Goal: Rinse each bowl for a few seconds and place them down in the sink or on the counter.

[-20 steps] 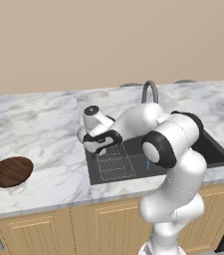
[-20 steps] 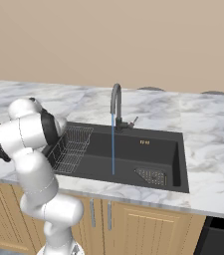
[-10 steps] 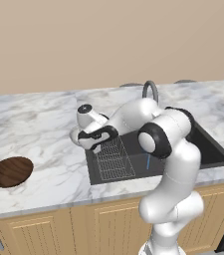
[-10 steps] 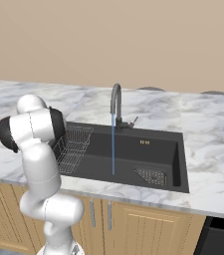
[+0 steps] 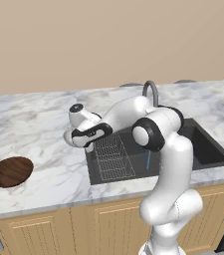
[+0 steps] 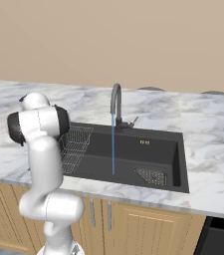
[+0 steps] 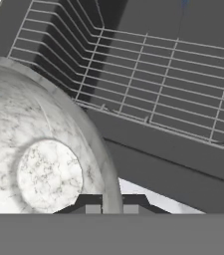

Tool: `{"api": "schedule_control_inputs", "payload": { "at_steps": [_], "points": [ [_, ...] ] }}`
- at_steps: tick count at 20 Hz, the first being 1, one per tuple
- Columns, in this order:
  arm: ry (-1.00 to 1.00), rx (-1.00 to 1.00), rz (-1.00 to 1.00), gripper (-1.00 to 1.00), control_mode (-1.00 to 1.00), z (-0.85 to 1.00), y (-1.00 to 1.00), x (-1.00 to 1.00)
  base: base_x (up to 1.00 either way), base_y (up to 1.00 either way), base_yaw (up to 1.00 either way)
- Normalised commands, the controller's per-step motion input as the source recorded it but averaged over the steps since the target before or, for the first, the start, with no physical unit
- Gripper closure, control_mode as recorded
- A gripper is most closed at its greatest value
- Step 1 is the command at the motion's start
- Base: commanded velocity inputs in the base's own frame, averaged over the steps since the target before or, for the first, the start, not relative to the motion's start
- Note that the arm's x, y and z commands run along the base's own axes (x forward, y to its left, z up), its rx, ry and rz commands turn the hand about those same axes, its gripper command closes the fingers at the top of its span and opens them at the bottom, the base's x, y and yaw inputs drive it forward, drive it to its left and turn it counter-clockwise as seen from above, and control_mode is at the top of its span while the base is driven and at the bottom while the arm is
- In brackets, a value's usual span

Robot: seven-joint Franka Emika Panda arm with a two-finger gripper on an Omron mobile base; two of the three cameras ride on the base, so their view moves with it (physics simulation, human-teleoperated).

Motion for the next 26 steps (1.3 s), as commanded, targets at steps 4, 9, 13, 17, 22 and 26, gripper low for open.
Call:
{"api": "schedule_control_inputs", "payload": {
  "at_steps": [4, 9, 13, 17, 22, 26],
  "points": [
    [0.02, 0.0, 0.0, 1.0, -1.0, -0.19, 0.18, 0.23, 0.0, 0.0, 0.0],
    [0.0, 0.02, 0.01, 1.0, -1.0, -0.15, 0.17, 0.24, 0.0, 0.0, 0.0],
    [0.0, 0.01, 0.01, 1.0, -1.0, -0.1, 0.19, 0.22, 0.0, 0.0, 0.0],
    [0.01, 0.0, 0.0, 1.0, -1.0, -0.12, 0.23, 0.2, 0.0, 0.0, 0.0],
    [0.04, 0.02, 0.0, 1.0, -1.0, -0.12, 0.23, 0.21, 0.0, 0.0, 0.0],
    [0.06, 0.04, 0.01, 1.0, -1.0, -0.15, 0.16, 0.15, 0.0, 0.0, 0.0]
  ]
}}
